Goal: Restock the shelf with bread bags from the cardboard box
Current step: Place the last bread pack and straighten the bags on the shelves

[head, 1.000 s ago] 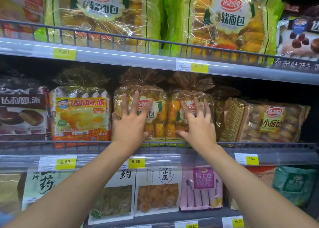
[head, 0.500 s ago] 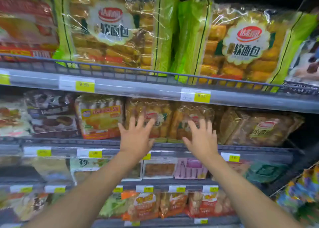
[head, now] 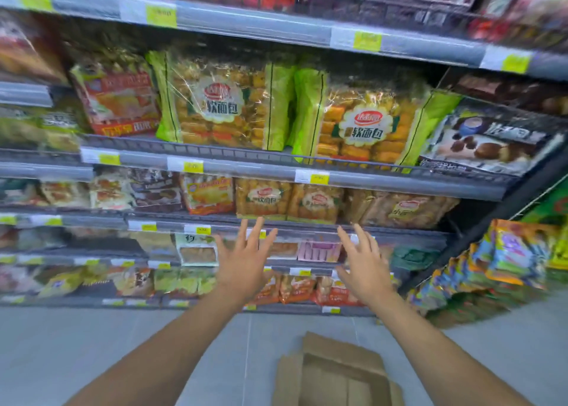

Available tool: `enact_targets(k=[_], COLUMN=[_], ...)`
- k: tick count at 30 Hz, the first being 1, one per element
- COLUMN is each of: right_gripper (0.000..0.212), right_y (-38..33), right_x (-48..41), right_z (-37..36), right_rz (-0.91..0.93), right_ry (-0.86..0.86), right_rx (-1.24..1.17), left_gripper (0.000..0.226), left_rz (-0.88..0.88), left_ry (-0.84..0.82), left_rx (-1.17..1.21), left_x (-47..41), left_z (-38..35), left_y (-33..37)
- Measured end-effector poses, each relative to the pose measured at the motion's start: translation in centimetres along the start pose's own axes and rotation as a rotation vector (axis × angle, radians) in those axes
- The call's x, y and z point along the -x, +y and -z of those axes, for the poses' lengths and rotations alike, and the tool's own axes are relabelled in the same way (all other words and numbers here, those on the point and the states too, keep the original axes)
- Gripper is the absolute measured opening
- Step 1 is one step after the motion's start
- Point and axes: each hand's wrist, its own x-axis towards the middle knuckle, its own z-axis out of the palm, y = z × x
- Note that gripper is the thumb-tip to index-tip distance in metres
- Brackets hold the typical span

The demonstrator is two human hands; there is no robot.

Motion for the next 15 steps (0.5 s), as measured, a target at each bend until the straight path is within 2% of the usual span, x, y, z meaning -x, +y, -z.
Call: enact_targets(k=[3,5,8,15], right_gripper=[0.090,0.086,0.078,0.088], right_y=[1.5,2.7,4.6,9.7], right_x=[4.1,7.1,11.5,20.1], right_z=[0.7,0.6,0.3,-1.5], right_rz=[-0.061,-0.097,-0.201,-0.323], right_ry=[-0.012,0.005,-0.003,-0.078], right_rx=[-0.007,0.003,-0.019,-0.030], left_gripper=[0.092,0.087,0.093,0.091], left_rz=[-0.037,-0.059,-0.075,-0.106], left_ry=[0.025,-0.015,-0.052,-0.159], left_rx=[0.026,0.067,0.073,0.064], left_x=[3.2,5.3,8.2,14.2], left_z=[0.6,-0.2,-1.8,-6.0], left_y=[1.7,2.6,3.9,7.2])
